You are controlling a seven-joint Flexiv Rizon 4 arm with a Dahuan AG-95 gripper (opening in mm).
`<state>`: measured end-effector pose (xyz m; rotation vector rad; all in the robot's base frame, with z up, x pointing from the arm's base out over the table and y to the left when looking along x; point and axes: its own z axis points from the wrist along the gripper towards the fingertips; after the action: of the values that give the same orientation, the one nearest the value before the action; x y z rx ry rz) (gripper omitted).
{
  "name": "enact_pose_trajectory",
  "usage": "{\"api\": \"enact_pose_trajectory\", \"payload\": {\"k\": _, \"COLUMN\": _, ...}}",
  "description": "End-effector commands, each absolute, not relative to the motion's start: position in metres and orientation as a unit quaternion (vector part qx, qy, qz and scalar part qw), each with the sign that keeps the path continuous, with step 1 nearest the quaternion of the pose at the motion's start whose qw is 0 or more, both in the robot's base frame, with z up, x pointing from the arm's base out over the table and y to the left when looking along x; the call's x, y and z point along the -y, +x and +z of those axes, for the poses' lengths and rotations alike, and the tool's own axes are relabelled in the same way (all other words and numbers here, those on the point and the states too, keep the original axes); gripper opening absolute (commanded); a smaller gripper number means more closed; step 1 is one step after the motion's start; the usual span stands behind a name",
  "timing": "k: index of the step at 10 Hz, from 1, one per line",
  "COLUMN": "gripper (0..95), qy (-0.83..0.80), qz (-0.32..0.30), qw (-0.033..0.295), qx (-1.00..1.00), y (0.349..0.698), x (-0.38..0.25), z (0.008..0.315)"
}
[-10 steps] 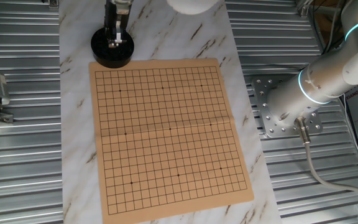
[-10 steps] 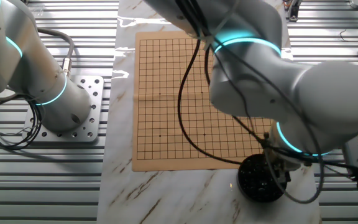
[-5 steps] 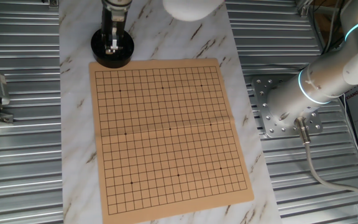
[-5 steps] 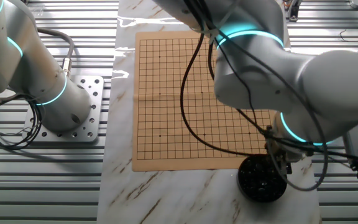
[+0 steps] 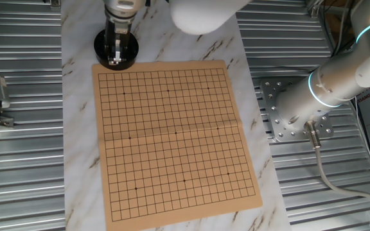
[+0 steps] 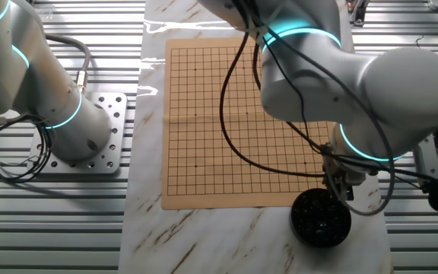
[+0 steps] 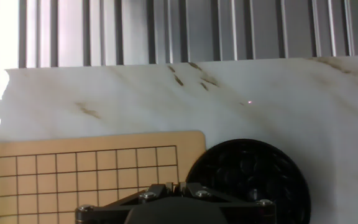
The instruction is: Play the first move as black on the 3-4 point in the upper right corner of the Go board
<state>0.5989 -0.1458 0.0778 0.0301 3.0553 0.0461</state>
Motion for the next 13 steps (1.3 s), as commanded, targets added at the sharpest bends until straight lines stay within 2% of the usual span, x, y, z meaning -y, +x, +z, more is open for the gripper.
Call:
{"api": "enact_pose_trajectory", "payload": {"k": 1, "gripper": 0.0, "qy": 0.016, "qz": 0.017, "qw": 0.041, "qx": -0.999, "y": 0.599, "x": 0.140, "z": 0.079}}
{"api": "enact_pose_trajectory", "payload": {"k": 13, "gripper": 0.0, "qy": 0.025, "qz": 0.029, "qw": 0.042, "qx": -0.998, "y": 0.597, "x": 0.111, "z": 0.074}}
